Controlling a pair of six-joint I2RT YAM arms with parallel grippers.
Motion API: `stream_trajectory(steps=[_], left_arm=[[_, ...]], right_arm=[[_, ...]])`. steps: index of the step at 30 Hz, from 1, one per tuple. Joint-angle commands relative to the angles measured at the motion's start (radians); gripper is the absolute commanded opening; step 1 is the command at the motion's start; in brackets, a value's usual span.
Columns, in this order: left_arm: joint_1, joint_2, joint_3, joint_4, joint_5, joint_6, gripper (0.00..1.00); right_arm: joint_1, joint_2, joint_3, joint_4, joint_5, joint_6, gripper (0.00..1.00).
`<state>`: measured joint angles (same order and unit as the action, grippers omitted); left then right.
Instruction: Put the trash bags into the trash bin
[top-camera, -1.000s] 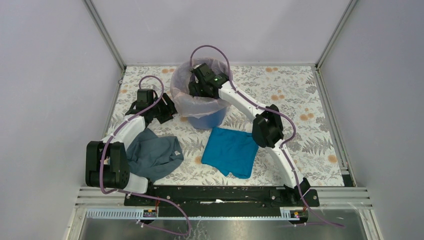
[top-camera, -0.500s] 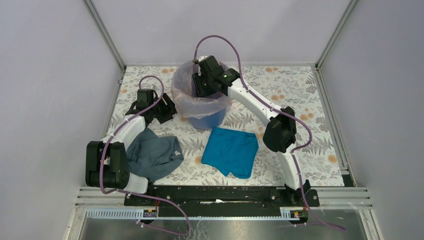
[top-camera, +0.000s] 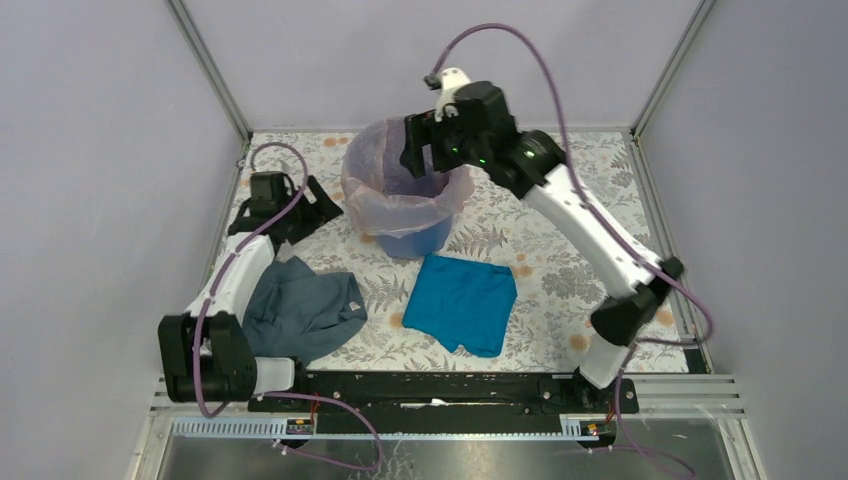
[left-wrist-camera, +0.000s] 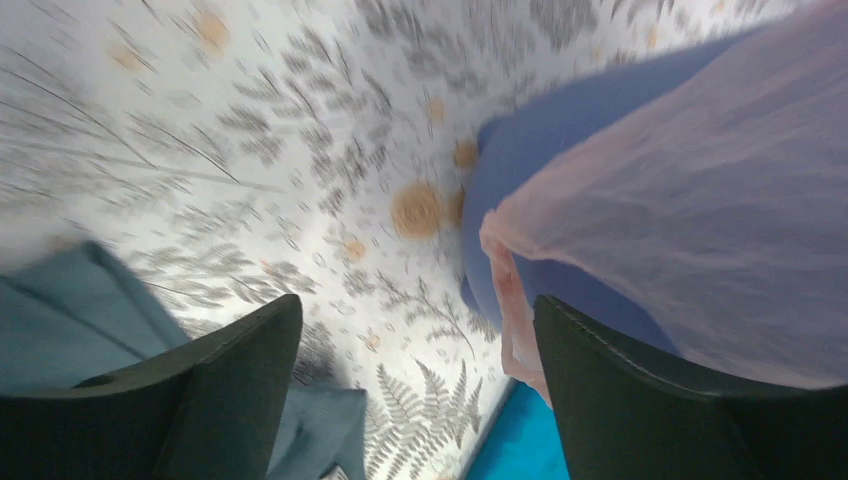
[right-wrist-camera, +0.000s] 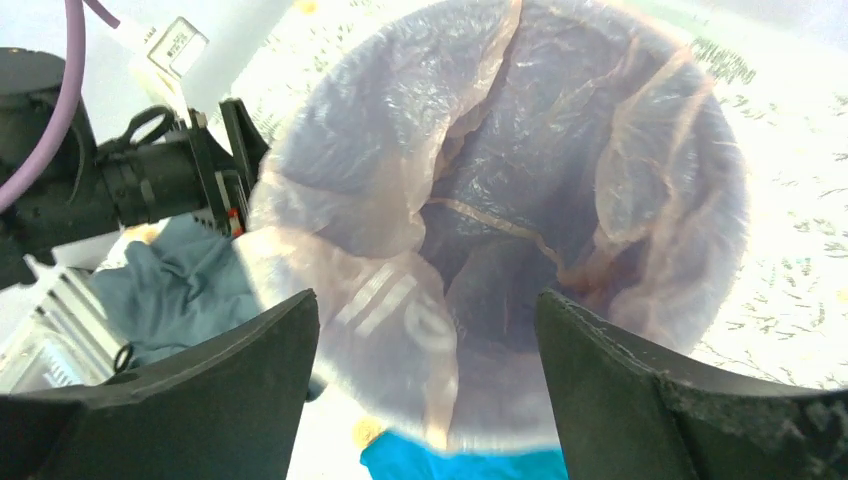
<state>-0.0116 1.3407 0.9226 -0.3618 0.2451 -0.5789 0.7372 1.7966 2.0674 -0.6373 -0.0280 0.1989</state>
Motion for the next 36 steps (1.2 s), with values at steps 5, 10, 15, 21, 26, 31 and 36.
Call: stream_trajectory(steps=[5,10,15,21,26,31,36], left_arm=[[0.065,-0.230,0.010,-0.024,-0.081,0.043,0.99],[0.065,-0.367,-0.084,-0.015,0.002,0.025,0.99],[0.061,-0.404,-0.230,0.113,0.130,-0.066,0.99],[-0.026,-0.262,-0.220,0.202,0.127,-0.064,0.99],[-0.049,-0.103,-0.113,0.278,0.157,-0.089,0.99],[-0.139,0.073,0.017,0.345,0.134,-0.112,0.99],[-0.220,0.270,0.204,0.358,0.124,-0.122,0.99]], right_arm=[[0.005,-0.384,-0.408,0.203,0.004,-0.051,0.90],[0.005,-0.630,-0.691,0.299,0.054,-0.044,0.96],[0.005,-0.767,-0.848,0.335,0.054,-0.045,0.99],[0.005,-0.852,-0.917,0.343,0.034,-0.042,0.99],[0.005,-0.903,-0.934,0.301,0.032,-0.033,0.99],[0.006,-0.973,-0.981,0.277,0.113,-0.039,1.00],[0.005,-1.013,-0.995,0.266,0.159,-0.051,1.00]])
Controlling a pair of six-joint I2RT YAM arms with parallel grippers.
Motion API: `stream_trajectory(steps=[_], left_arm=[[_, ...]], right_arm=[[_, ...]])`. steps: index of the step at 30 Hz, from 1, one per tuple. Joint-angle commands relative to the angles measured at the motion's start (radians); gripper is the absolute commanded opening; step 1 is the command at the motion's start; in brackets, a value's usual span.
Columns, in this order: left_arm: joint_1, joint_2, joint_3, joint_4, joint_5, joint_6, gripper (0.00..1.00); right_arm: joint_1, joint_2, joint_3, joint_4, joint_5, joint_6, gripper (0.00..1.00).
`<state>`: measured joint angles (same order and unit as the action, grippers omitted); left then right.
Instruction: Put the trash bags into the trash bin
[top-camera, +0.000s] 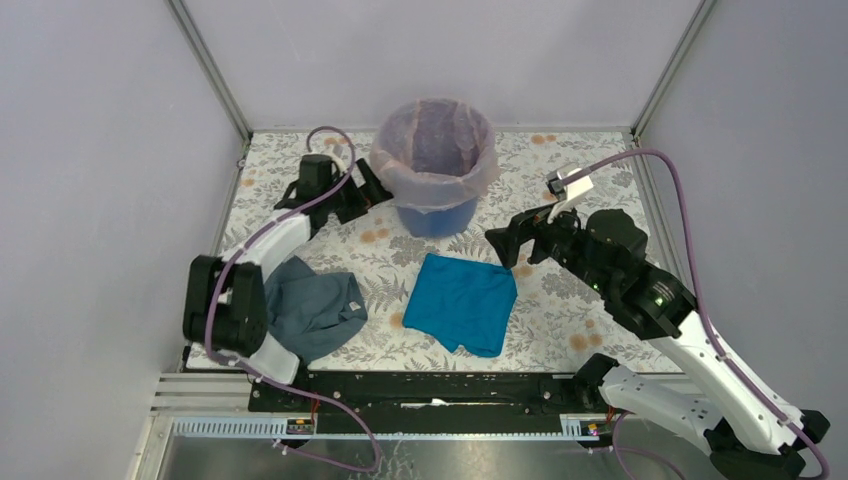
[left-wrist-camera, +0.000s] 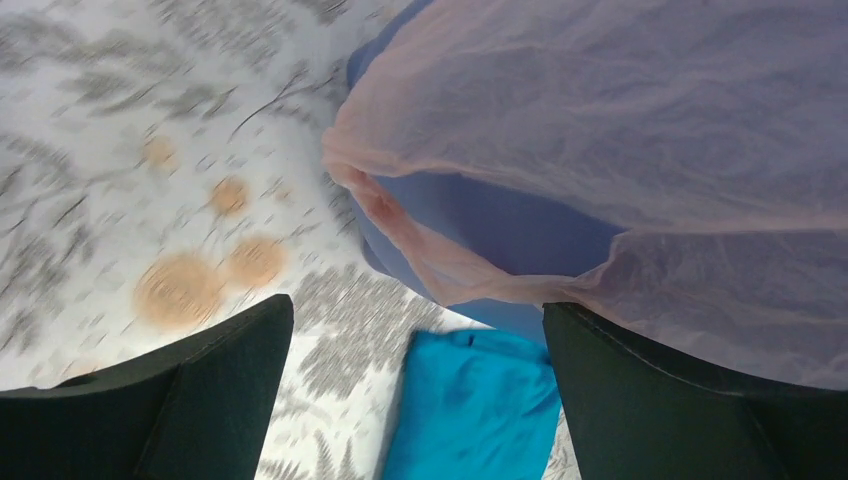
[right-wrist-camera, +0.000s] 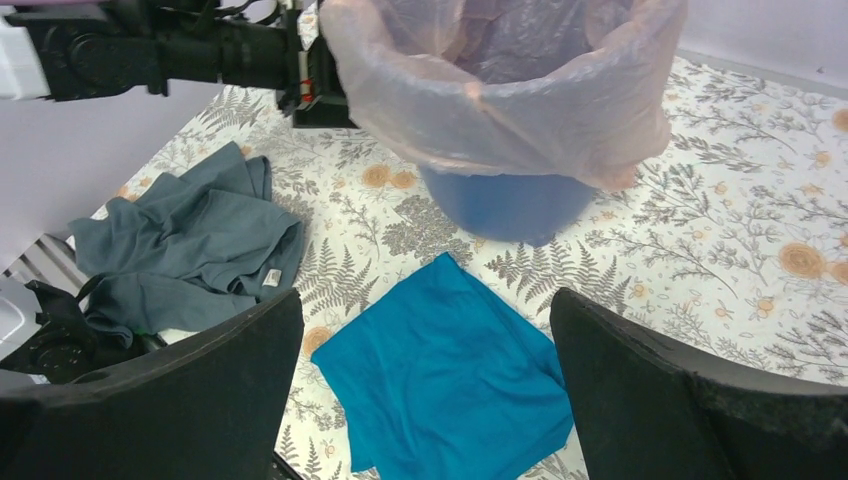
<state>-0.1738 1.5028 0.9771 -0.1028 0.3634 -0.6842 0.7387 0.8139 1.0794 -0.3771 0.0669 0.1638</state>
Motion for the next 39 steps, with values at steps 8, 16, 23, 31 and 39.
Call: stream_trajectory(steps=[8,16,23,31,39], left_arm=[[-0.188,0.430,0.493,0.137,-0.022,-0.066,0.99],[-0.220,0.692,0.852,0.107,-0.030,-0.122,0.99],[-0.204,0.384,0.526,0.075,-0.006,-0.086,0.99],[-0.153,-0.286,0.229,-0.199,0.032,0.069,0.99],[-0.154,-0.609,0.399,-0.167,0.121,0.097,0.99]], right_arm=[[0.004,-0.055,-0.008,-0.019,0.107,-0.024,1.00],[0.004,-0.105,0.006,-0.070,0.165,-0.019,1.00],[0.004,-0.133,0.009,-0.073,0.206,0.004,1.00],[0.004,-0.068,0.178,-0.216,0.253,0.001,1.00],[0.003,0.002,0.546,-0.440,0.316,-0.042,1.00]])
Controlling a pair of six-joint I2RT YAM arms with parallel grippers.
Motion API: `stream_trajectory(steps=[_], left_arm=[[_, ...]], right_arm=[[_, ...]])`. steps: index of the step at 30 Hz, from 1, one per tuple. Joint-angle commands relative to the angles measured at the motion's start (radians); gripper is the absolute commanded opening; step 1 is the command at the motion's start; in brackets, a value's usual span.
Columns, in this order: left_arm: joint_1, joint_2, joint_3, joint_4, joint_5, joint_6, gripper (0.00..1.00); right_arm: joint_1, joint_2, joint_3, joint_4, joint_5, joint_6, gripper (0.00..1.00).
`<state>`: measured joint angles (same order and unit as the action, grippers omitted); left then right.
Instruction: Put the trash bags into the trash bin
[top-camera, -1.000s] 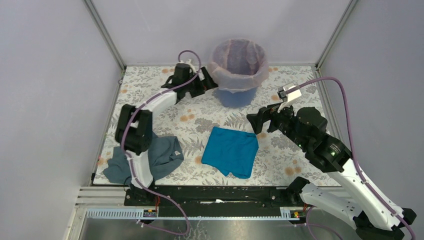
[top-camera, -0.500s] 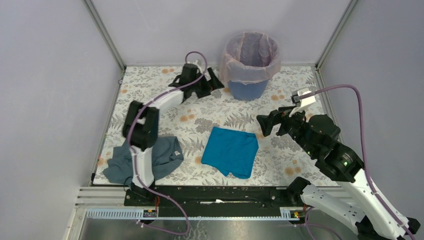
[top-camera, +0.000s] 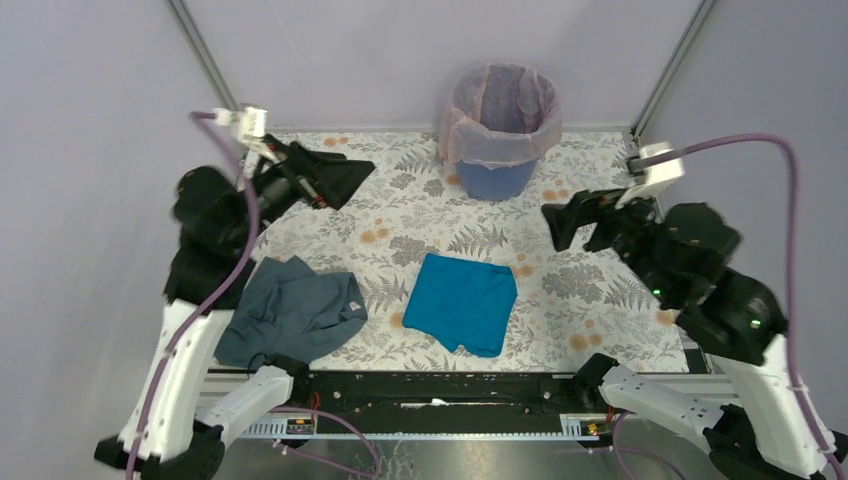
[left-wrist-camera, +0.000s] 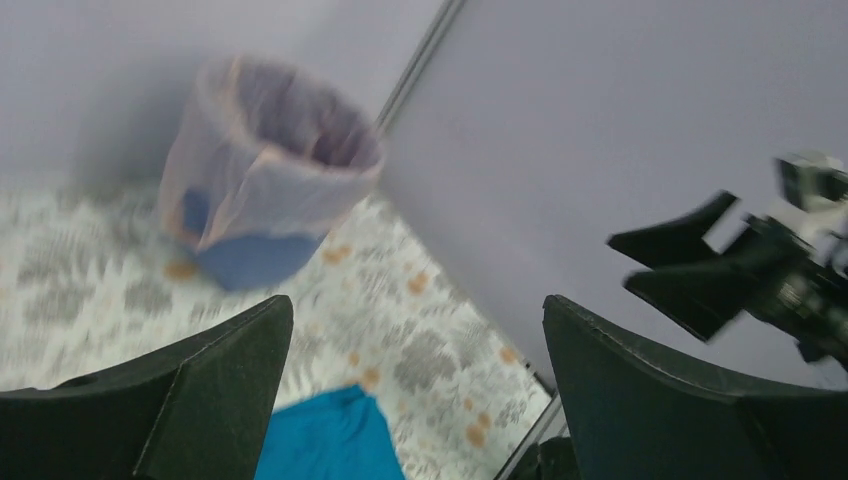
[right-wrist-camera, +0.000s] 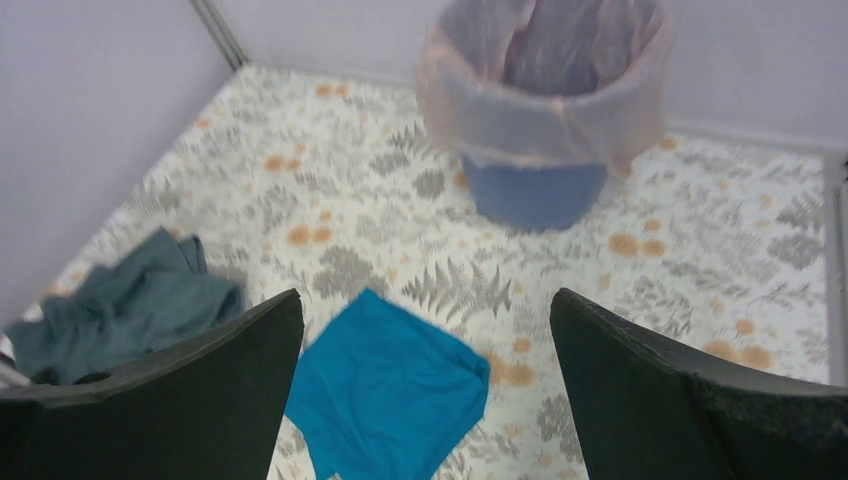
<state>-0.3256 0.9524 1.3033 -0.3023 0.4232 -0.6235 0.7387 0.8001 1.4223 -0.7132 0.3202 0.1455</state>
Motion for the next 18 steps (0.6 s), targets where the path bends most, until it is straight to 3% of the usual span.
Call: stream_trajectory(steps=[1,10,18], left_arm=[[-0.003,-0.082,0.086,0.050,0.049,0.038,0.99],[-0.003,-0.156,0.112,0.055,-0.059,0.102,0.99],[-0.002,-0.158,0.083,0.056,-0.045,0.082,0.99]], right_arm=[[0.003,0.018,0.250,-0.125,0.074,-0.021,1.00],[0.004,0.011,0.403,-0.173,0.150,0.037,1.00],[0.003,-0.043,0.264,-0.098,0.145,0.059,1.00]])
